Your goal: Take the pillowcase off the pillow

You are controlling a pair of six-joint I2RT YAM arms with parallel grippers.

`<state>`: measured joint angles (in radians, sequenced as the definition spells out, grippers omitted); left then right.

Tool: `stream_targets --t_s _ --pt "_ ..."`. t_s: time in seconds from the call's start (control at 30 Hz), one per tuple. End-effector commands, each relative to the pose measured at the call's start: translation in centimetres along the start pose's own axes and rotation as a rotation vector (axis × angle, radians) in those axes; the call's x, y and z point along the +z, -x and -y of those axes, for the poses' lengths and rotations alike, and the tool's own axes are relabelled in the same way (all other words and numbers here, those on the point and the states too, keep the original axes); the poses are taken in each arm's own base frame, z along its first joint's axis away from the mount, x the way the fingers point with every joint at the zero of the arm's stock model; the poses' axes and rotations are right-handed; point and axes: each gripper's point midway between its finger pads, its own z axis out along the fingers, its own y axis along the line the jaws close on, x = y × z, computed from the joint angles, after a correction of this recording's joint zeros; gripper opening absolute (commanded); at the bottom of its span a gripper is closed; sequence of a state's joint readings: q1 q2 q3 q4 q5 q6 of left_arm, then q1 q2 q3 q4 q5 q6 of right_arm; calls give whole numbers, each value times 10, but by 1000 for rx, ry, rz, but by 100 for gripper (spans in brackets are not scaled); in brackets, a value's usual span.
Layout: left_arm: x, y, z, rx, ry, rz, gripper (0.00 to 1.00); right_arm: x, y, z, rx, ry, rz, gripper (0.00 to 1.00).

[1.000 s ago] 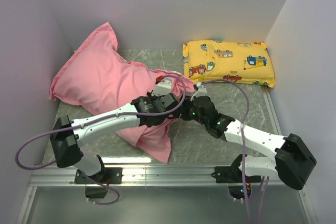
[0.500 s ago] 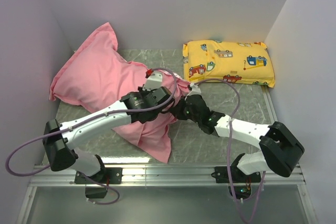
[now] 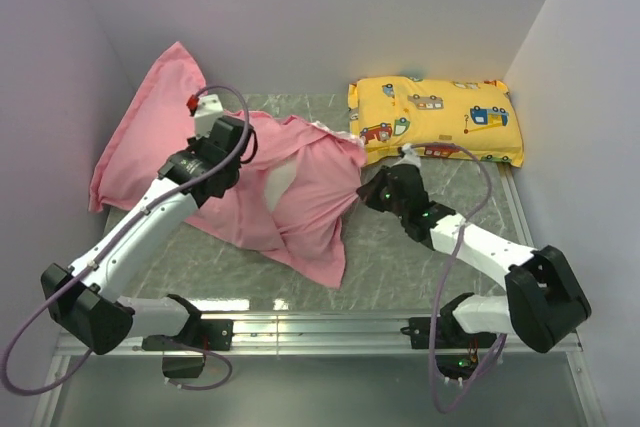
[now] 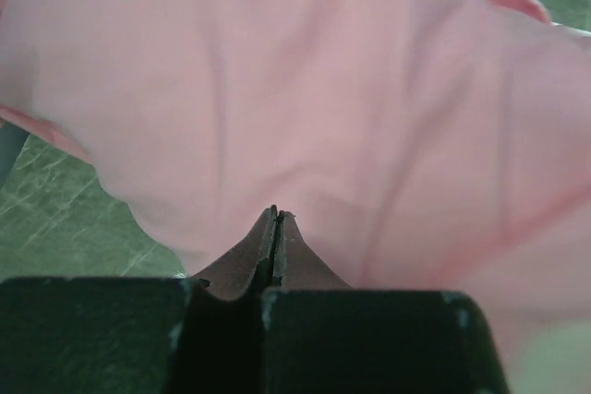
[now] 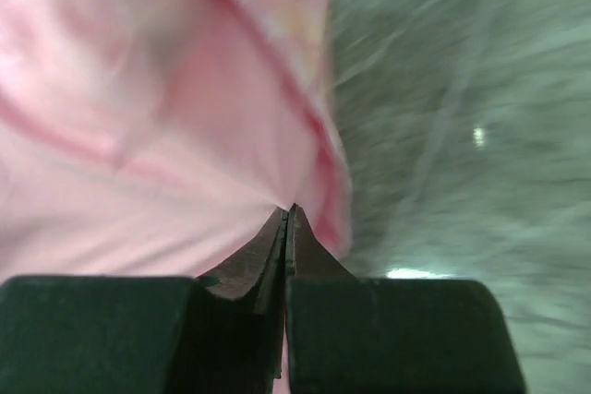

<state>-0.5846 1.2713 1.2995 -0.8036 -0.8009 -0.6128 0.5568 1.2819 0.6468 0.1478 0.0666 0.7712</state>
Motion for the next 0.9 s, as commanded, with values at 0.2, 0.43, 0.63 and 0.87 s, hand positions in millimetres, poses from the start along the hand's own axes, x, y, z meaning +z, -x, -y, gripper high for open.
stream_targets --t_s 0.2,0.43,0.63,0.87 --pt "45 -45 43 -23 -129 -132 1 -33 34 -19 -136 -43 68 8" --pt "50 -58 51 -43 -155 -153 0 -68 35 -90 -254 23 110 63" --pt "48 -57 56 -55 -180 -156 0 -37 23 -129 -314 3 55 74" --pt "47 -57 60 -63 -201 -157 1 14 -3 -106 -385 -150 -56 63"
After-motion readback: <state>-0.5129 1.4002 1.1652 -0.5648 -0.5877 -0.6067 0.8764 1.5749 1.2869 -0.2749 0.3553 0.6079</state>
